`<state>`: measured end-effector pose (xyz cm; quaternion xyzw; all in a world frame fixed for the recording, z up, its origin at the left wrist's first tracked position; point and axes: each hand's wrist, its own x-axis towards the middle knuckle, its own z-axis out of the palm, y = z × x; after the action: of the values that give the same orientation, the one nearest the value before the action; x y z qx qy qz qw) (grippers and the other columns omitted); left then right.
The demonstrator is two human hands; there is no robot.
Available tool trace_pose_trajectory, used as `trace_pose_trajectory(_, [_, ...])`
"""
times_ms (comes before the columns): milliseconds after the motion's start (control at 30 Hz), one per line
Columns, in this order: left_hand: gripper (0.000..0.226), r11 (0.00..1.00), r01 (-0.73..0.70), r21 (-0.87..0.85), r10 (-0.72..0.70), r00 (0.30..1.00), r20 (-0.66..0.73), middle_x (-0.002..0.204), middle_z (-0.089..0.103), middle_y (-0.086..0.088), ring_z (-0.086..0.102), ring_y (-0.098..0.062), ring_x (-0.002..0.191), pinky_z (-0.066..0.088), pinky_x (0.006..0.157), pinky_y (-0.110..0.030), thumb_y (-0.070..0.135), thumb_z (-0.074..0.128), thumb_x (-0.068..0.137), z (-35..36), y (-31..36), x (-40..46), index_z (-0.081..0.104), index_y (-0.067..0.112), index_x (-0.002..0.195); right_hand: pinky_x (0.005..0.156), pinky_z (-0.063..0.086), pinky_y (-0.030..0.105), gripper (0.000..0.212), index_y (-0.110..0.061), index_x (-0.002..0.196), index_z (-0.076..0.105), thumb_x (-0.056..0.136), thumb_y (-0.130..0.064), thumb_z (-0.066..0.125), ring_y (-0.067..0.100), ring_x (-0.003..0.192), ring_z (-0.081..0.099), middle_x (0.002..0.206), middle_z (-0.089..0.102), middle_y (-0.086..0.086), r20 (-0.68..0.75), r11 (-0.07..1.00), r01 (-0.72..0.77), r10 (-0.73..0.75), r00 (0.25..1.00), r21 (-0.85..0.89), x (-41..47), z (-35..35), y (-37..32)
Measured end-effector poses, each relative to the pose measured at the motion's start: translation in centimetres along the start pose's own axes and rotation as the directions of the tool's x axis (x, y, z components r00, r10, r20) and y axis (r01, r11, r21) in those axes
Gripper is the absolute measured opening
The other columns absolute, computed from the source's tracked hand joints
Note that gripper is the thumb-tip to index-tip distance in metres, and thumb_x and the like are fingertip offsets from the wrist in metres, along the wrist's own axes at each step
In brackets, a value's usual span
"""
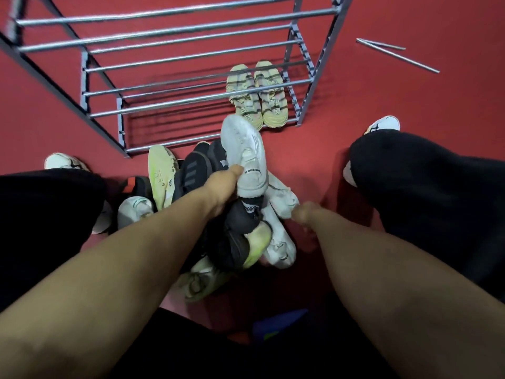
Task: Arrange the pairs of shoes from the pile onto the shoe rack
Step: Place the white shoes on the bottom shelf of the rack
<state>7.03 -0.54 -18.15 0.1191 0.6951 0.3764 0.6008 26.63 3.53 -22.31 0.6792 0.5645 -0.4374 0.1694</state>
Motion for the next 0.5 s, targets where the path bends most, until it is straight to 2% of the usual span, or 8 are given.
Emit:
trace_pose_trajectory(33, [0.035, 1.0, -0.009, -0.024, 0.009, 1.0, 0.025, 0.105, 0.074, -0.01, 0.071, -0.028, 0.097, 0.054, 0.092, -0.04, 0.035, 0.056, 0.088, 0.2, -0.2, -0.4, 0.068, 0.009, 0.107, 0.058, 0.042, 0.025, 0.037, -0.005, 0.121, 0.061, 0.099, -0.032, 0.049, 0.019, 0.082, 0.053, 0.112, 0.064, 0.016, 0.052, 0.991, 0.022, -0.015, 0.999, -0.136, 0.0, 0.9, 0.3])
trace_pose_trajectory(100, [0.033, 0.998, -0.027, -0.052, 0.029, 0.999, 0.038, 0.108, 0.073, -0.011, 0.07, -0.027, 0.1, 0.053, 0.094, -0.04, 0.031, 0.052, 0.093, 0.5, -0.6, -0.8, 0.068, 0.008, 0.111, 0.072, 0.05, 0.028, 0.038, -0.004, 0.125, 0.058, 0.096, -0.029, 0.053, 0.024, 0.096, 0.063, 0.119, 0.064, 0.013, 0.149, 0.975, 0.033, 0.0, 0.989, -0.218, -0.1, 2.5, 0.1])
trace_pose_trajectory(133, [0.035, 0.998, -0.035, -0.059, 0.038, 0.998, 0.04, 0.11, 0.073, -0.011, 0.069, -0.028, 0.102, 0.052, 0.096, -0.041, 0.031, 0.052, 0.093, 0.6, -0.7, -0.9, 0.067, 0.007, 0.114, 0.078, 0.05, 0.031, 0.038, -0.003, 0.125, 0.058, 0.095, -0.026, 0.054, 0.027, 0.103, 0.063, 0.124, 0.063, 0.013, 0.181, 0.962, 0.051, -0.002, 0.983, -0.268, -0.2, 3.1, -0.4])
trace_pose_trajectory(200, [0.037, 0.996, -0.039, -0.076, 0.043, 0.998, 0.051, 0.111, 0.073, -0.011, 0.069, -0.028, 0.103, 0.052, 0.098, -0.042, 0.032, 0.053, 0.092, 0.6, -0.9, -0.7, 0.066, 0.007, 0.117, 0.078, 0.046, 0.032, 0.038, 0.0, 0.126, 0.058, 0.095, -0.022, 0.053, 0.027, 0.103, 0.062, 0.126, 0.063, 0.016, 0.208, 0.936, 0.089, -0.017, 0.978, -0.34, -0.3, 3.5, -1.1])
trace_pose_trajectory(300, [0.032, 0.998, -0.018, -0.068, 0.022, 0.998, 0.059, 0.109, 0.073, -0.011, 0.069, -0.028, 0.101, 0.053, 0.094, -0.038, 0.031, 0.053, 0.094, 0.3, -0.7, -0.8, 0.067, 0.008, 0.112, 0.088, 0.048, 0.033, 0.049, -0.004, 0.134, 0.051, 0.09, -0.025, 0.058, 0.024, 0.104, 0.058, 0.122, 0.06, 0.011, 0.282, 0.97, 0.042, 0.029, 0.959, -0.24, -0.1, 3.4, -1.1])
trace_pose_trajectory(367, [0.034, 0.997, -0.018, -0.076, 0.023, 0.998, 0.06, 0.108, 0.073, -0.011, 0.069, -0.027, 0.1, 0.054, 0.091, -0.036, 0.031, 0.054, 0.094, 0.0, -0.7, -0.4, 0.066, 0.006, 0.114, 0.096, 0.049, 0.041, 0.06, -0.01, 0.138, 0.046, 0.084, -0.027, 0.063, 0.026, 0.112, 0.057, 0.131, 0.056, 0.01, 0.371, 0.993, -0.047, 0.085, 0.925, -0.11, -0.5, 3.0, -1.0])
trace_pose_trajectory(467, [0.028, 0.995, -0.019, -0.1, 0.025, 0.998, 0.05, 0.098, 0.073, -0.007, 0.069, -0.023, 0.09, 0.055, 0.081, -0.033, 0.03, 0.055, 0.094, -0.4, -0.3, -0.1, 0.066, 0.009, 0.107, 0.086, 0.053, 0.039, 0.053, -0.01, 0.124, 0.053, 0.076, -0.029, 0.063, 0.03, 0.098, 0.062, 0.114, 0.064, 0.015, 0.432, 0.995, -0.095, 0.097, 0.897, -0.025, -0.8, 1.6, -1.6])
trace_pose_trajectory(500, [0.026, 0.993, -0.015, -0.12, 0.022, 0.998, 0.058, 0.095, 0.072, -0.006, 0.069, -0.021, 0.087, 0.055, 0.075, -0.031, 0.029, 0.054, 0.095, -0.4, -0.2, 0.1, 0.066, 0.009, 0.106, 0.087, 0.054, 0.041, 0.05, -0.009, 0.12, 0.056, 0.075, -0.03, 0.062, 0.031, 0.094, 0.064, 0.11, 0.066, 0.016, 0.432, 0.996, -0.075, 0.085, 0.898, -0.041, -0.8, 0.6, -2.1])
